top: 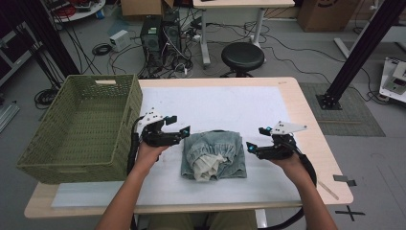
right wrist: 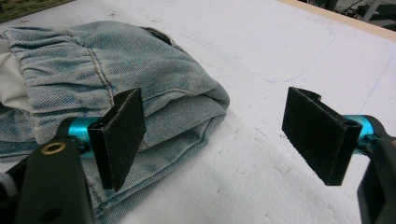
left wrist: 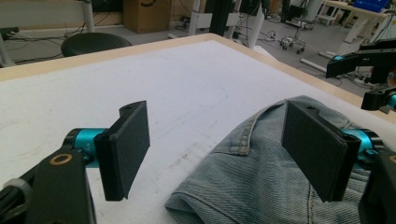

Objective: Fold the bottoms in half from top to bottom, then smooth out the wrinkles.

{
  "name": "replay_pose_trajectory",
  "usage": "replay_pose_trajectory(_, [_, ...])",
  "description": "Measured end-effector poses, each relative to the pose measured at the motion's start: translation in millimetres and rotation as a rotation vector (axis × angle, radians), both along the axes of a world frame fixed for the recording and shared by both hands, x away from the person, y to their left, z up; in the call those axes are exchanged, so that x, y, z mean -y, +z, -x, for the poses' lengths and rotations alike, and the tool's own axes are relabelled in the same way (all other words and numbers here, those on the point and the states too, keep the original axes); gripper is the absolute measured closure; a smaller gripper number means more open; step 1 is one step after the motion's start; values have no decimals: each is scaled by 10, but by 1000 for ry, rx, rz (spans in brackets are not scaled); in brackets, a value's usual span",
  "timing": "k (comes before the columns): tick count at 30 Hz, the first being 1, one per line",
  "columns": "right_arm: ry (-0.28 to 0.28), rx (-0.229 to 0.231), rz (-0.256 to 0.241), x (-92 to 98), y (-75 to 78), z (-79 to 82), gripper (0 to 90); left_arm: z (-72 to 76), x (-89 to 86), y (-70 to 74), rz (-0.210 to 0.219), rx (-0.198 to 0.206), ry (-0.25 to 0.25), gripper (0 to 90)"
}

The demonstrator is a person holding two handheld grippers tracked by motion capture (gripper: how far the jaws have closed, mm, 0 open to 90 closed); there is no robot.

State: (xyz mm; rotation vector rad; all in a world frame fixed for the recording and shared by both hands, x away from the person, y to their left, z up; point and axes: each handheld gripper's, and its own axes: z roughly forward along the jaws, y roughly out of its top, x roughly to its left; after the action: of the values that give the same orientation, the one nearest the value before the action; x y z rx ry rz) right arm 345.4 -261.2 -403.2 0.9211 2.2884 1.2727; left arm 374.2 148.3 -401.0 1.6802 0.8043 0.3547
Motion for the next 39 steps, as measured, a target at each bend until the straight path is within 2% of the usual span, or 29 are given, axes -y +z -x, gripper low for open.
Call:
replay_pose_trajectory(11, [-4,23,-2,35,56,55,222,40,24,28,-21,13,9,237])
replay_pose_trajectory(15, [-11,21,6,34,45,63,222,23,38,29,-16,-1,14,237])
replay_pose_trajectory(18, [-18,20,6,23,25,60,225,-5,69,14,-19,-37,26,237])
replay_pose_trajectory(23, [-21,-12,36,-36,-33,100,360,-63,146,-42,-34,-101,37,237])
replay_pose_trajectory(27, [-10,-23,39,-58,-78,148,426,-124,208,-123,-53,-158,27,237])
replay_pose_trajectory(28, [-10,-23,39,-58,-78,148,426,-124,208,-123,-53,-158,27,237])
replay_pose_trajectory(29, [6,-42,51,-74,-116,163,461,-164,215,-178,-67,-194,29,237])
replay_pose_trajectory(31, [18,-66,58,-88,-147,176,483,-208,210,-243,-62,-242,31,237])
replay_pose_trajectory(33, [42,-92,59,-107,-187,188,509,-242,225,-300,-71,-274,28,237])
replay_pose_trajectory(35, [70,-117,46,-136,-224,201,533,-268,248,-357,-88,-300,21,248])
replay_pose_trajectory(36, [85,-121,41,-162,-249,209,536,-268,248,-357,-88,-300,21,252])
replay_pose_trajectory(37, [93,-121,38,-187,-262,217,581,-282,268,-401,-99,-323,16,252])
replay_pose_trajectory(39, [119,-122,53,-233,-288,229,638,-284,287,-432,-111,-327,9,253])
